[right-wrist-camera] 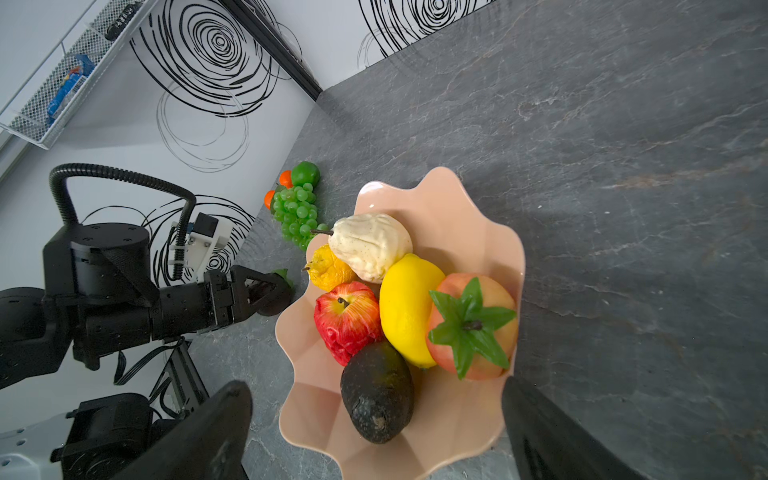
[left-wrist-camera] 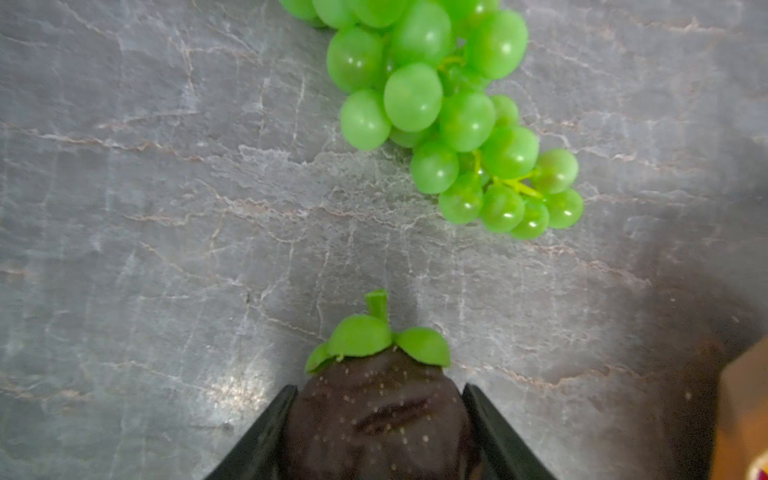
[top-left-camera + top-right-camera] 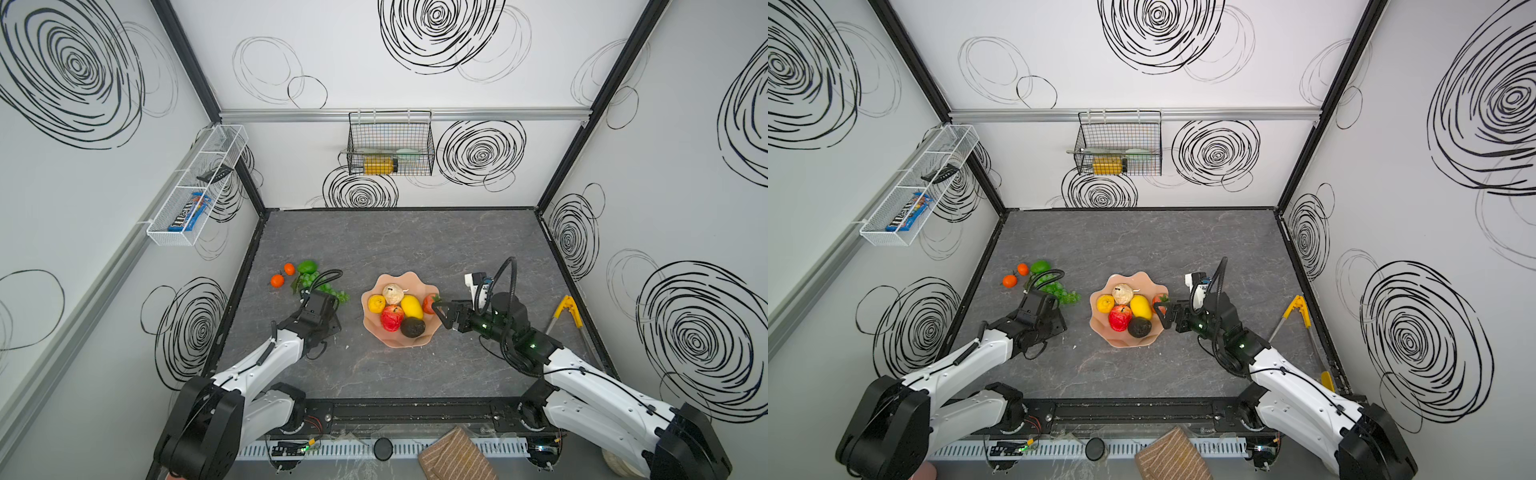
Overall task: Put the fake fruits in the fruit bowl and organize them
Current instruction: 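Carry the mangosteen toward the bowl with the left gripper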
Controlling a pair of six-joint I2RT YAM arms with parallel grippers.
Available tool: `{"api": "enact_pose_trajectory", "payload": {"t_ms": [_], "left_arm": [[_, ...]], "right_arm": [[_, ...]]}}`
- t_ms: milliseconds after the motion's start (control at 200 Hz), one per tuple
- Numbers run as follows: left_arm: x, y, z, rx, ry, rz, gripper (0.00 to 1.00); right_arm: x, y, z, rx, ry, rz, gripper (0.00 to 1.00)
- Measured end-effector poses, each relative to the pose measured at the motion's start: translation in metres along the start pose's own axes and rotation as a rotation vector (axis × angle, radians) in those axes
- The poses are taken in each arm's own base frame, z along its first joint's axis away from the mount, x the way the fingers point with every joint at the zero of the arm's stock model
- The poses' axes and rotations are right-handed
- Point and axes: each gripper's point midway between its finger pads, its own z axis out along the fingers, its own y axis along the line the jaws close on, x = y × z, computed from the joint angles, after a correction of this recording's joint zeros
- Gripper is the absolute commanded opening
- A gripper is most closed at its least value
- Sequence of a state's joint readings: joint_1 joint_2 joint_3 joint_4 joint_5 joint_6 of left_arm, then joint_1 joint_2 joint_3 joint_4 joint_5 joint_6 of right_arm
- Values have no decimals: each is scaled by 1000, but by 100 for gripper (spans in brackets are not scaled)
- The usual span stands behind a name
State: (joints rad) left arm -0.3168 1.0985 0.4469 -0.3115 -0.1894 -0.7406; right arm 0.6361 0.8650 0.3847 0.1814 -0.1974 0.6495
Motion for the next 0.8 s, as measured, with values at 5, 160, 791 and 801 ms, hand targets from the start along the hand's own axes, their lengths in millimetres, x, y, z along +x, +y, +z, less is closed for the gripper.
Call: {"api": "enact_pose_trajectory", "payload": {"t_ms": [5, 160, 791, 801], "left_arm": [[0, -1, -1, 3, -2, 0, 57], [-16, -29, -25, 138, -101, 20, 58], [8, -223, -170, 905, -486, 627, 55], [8, -224, -171, 916, -495, 630, 55]], "right_arm": [[0, 0, 0, 0, 0, 0, 98], [-3, 1, -1, 9, 5, 2, 98], [-43, 40, -7, -68, -36, -17, 94], [-43, 41, -7, -70, -34, -17, 94]]}}
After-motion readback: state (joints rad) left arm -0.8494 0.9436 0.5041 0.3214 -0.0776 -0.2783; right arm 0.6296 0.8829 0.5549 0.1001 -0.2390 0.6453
